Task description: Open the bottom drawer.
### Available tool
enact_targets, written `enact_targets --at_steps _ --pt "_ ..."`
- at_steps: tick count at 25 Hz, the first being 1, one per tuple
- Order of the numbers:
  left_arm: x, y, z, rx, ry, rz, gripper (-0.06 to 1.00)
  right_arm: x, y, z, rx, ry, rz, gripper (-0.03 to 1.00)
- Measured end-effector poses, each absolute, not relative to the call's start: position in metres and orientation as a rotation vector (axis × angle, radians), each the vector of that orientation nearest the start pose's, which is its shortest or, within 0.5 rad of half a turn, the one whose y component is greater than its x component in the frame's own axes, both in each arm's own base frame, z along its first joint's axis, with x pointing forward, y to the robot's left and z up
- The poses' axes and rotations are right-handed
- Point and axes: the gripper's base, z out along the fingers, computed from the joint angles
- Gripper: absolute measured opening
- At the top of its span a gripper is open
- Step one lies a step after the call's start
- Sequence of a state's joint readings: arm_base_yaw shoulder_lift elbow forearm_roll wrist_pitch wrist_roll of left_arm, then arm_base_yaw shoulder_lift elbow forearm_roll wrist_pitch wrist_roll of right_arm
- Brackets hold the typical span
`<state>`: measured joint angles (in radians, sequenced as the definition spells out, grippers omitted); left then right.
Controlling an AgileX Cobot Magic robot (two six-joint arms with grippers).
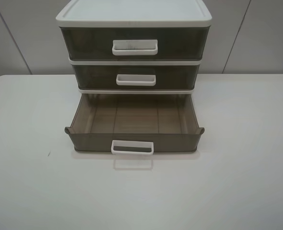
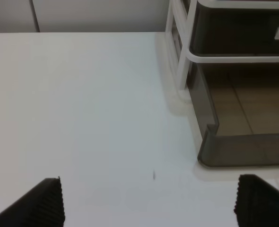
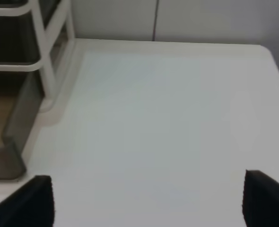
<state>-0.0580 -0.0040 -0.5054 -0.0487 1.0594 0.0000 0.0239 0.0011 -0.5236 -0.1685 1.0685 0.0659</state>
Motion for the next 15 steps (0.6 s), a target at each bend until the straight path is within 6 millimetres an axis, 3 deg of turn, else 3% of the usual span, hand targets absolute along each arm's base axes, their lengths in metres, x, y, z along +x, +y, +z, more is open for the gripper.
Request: enact_targets --at_steps 15 --pt "-0.0063 -0.0035 0.2789 0.061 2.033 -0.095 0.74 -0.0096 -0.0097 0.2838 0.055 2.021 -0.193 0.79"
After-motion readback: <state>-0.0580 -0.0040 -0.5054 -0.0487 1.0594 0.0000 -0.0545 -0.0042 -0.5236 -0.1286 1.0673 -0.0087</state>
